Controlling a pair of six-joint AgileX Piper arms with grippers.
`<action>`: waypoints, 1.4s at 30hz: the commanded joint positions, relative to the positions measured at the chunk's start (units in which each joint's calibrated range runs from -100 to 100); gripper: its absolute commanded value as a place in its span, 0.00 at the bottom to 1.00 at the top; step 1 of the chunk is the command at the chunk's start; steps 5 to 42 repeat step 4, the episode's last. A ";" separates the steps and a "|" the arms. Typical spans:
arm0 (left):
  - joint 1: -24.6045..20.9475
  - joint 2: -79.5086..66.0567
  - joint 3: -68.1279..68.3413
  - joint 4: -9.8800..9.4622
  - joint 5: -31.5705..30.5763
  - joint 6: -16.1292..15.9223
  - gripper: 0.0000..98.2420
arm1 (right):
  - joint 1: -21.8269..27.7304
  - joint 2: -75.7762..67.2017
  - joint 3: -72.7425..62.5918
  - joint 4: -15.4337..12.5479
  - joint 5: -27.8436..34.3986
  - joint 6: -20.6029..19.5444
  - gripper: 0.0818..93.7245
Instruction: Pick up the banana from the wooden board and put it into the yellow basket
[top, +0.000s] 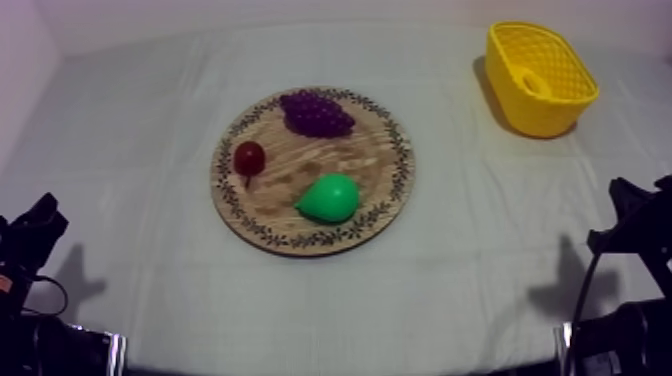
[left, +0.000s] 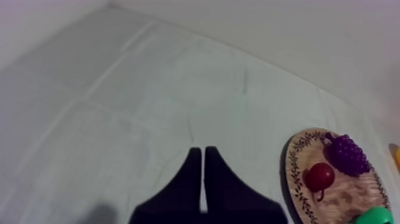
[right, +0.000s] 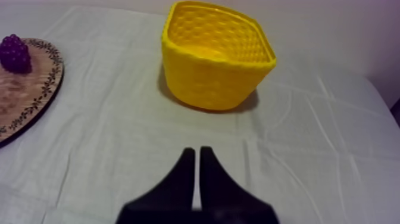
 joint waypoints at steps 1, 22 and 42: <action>-0.01 -0.05 -0.01 -0.03 -0.02 0.02 0.00 | 0.01 -0.05 0.01 0.02 0.02 -0.02 0.01; -0.01 -0.05 -0.01 -0.03 -0.02 0.02 0.00 | 0.01 -0.05 0.01 0.02 0.02 -0.02 0.01; -0.01 -0.05 -0.01 -0.03 -0.02 0.02 0.00 | 0.01 -0.05 0.01 0.02 0.02 -0.02 0.01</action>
